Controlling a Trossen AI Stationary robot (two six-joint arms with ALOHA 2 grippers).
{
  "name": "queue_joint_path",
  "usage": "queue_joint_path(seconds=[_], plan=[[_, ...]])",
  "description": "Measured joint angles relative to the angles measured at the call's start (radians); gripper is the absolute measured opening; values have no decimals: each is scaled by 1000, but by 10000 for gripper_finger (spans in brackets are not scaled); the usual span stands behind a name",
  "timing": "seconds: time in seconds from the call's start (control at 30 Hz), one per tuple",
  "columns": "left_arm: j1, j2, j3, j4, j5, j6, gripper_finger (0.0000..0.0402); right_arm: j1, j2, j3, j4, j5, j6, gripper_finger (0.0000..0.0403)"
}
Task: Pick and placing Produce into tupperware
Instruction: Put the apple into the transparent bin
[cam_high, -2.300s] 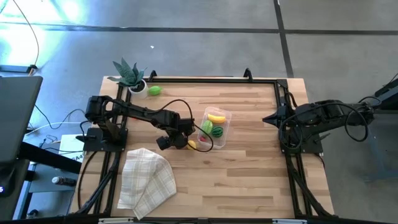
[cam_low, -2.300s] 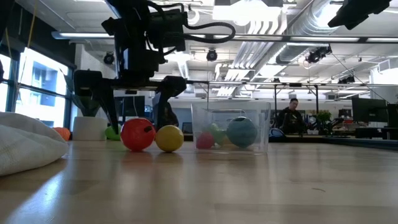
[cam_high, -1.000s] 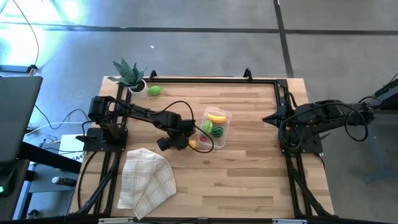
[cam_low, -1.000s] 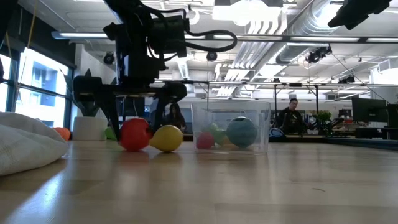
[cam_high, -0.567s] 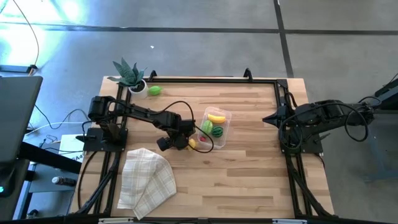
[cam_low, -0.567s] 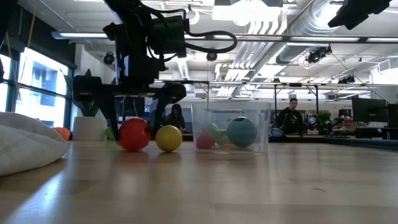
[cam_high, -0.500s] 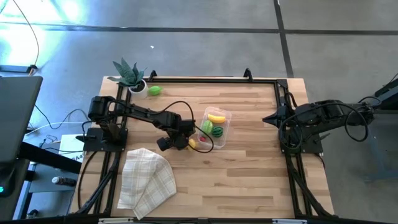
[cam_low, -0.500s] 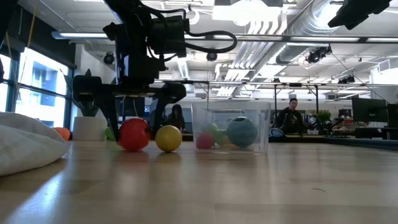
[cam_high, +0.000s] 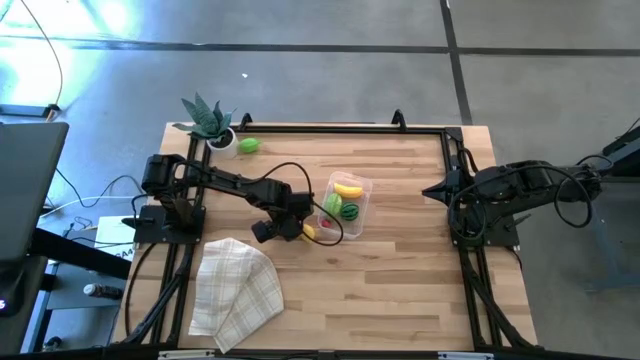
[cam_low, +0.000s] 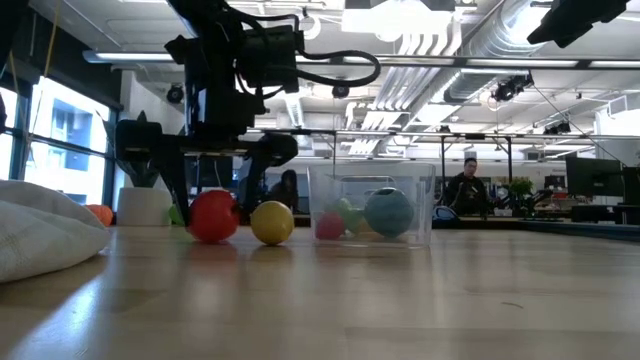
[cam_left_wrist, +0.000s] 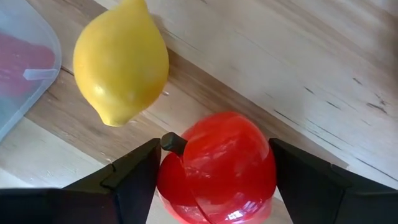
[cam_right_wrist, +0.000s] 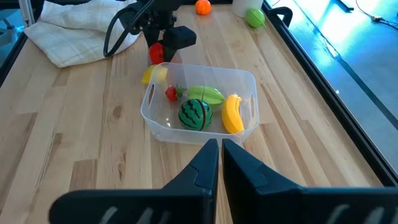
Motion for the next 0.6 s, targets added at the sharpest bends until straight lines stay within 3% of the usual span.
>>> queue_joint_path(seconds=[0.2,0.6], plan=[[0,2,52,-75,-51,-3,277,0,0,0,0,0,0,11],[0,-26,313,-213,-191,10,278,0,0,0,0,0,0,11]])
